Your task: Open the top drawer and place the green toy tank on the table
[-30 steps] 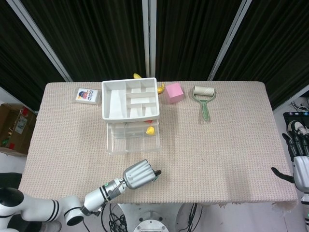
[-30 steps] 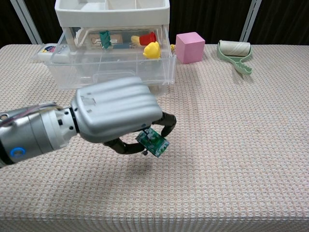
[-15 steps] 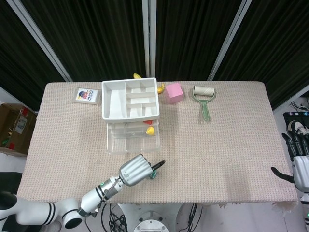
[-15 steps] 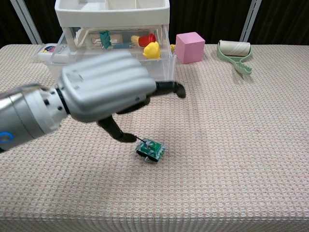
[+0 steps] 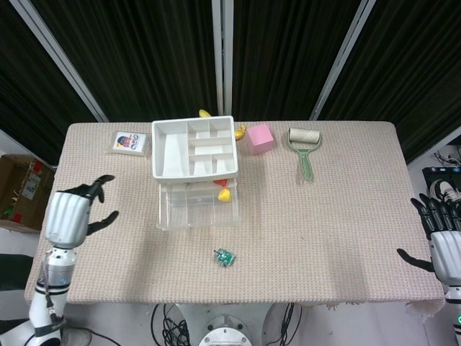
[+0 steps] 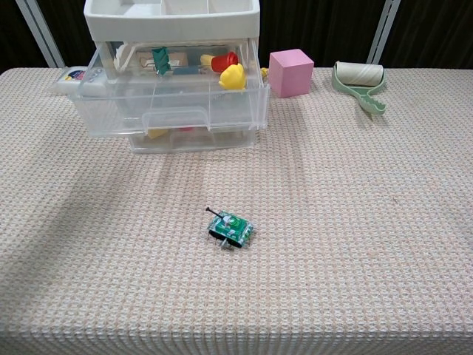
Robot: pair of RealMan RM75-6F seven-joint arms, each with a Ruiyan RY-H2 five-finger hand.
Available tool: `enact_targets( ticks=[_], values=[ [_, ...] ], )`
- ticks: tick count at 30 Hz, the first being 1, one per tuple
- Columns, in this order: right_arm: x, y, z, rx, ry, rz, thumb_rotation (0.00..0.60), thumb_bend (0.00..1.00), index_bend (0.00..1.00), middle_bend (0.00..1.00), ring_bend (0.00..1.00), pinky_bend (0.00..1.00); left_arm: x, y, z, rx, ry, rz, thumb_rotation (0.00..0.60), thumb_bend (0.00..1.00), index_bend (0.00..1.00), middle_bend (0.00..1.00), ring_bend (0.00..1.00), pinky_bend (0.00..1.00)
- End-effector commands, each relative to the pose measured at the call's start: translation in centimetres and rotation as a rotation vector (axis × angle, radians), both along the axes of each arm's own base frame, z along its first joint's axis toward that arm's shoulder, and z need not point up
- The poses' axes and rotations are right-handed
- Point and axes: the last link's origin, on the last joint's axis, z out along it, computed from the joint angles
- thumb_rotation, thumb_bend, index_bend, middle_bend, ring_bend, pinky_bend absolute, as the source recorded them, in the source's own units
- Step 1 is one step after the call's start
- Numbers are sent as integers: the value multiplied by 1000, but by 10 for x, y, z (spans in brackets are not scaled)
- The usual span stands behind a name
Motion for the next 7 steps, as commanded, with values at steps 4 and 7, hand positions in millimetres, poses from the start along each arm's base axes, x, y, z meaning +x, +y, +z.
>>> enact_targets(
  ticks=[4, 7],
  values=[
    [2, -4, -7, 30, -6, 39, 600, 48, 0, 0, 0, 0, -105, -31, 15, -24, 168, 372, 600, 41, 269, 331, 310, 288],
    [4, -5, -13, 45, -18, 51, 600, 48, 0, 0, 0, 0, -120, -50, 7, -52, 153, 414, 600, 42, 262, 325, 304, 281]
  ],
)
